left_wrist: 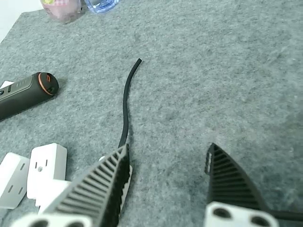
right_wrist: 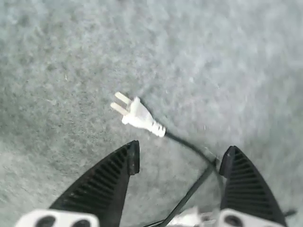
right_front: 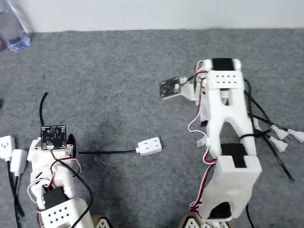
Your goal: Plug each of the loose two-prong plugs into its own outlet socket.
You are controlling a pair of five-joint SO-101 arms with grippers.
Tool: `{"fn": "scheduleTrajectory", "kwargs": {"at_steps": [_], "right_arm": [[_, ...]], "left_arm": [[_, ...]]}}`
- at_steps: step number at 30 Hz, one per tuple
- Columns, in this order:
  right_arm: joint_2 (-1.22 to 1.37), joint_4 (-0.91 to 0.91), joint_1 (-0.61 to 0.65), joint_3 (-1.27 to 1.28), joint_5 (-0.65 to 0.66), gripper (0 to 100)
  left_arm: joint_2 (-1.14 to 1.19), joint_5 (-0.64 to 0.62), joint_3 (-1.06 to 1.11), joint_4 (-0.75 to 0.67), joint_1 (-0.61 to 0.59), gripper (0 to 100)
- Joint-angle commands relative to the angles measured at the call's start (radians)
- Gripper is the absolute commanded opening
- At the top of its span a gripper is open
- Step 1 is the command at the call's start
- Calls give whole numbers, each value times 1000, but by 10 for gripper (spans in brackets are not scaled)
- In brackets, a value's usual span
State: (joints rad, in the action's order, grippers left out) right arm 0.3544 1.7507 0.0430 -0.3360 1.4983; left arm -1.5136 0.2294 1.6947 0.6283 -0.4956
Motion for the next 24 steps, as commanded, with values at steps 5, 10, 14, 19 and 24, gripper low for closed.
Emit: {"fn": "scheduleTrajectory", "kwargs": {"at_steps": [5, 10, 14, 19, 24], "right_arm": [[-120, 22, -53, -29, -433, 274], [-147, -36, -91, -31, -1034, 273], [-133, -45, -99, -25, -1427, 273], [-56, 39, -84, -25, -1214, 277], [-12, 19, -180, -6, -1168, 273]], "left_arm": [[-11, -8, -5, -14, 5, 247], [-11, -8, -5, -14, 5, 247], [-11, -8, -5, -12, 5, 247], [-11, -8, -5, -12, 5, 247], [-11, -8, -5, -12, 5, 247]]}}
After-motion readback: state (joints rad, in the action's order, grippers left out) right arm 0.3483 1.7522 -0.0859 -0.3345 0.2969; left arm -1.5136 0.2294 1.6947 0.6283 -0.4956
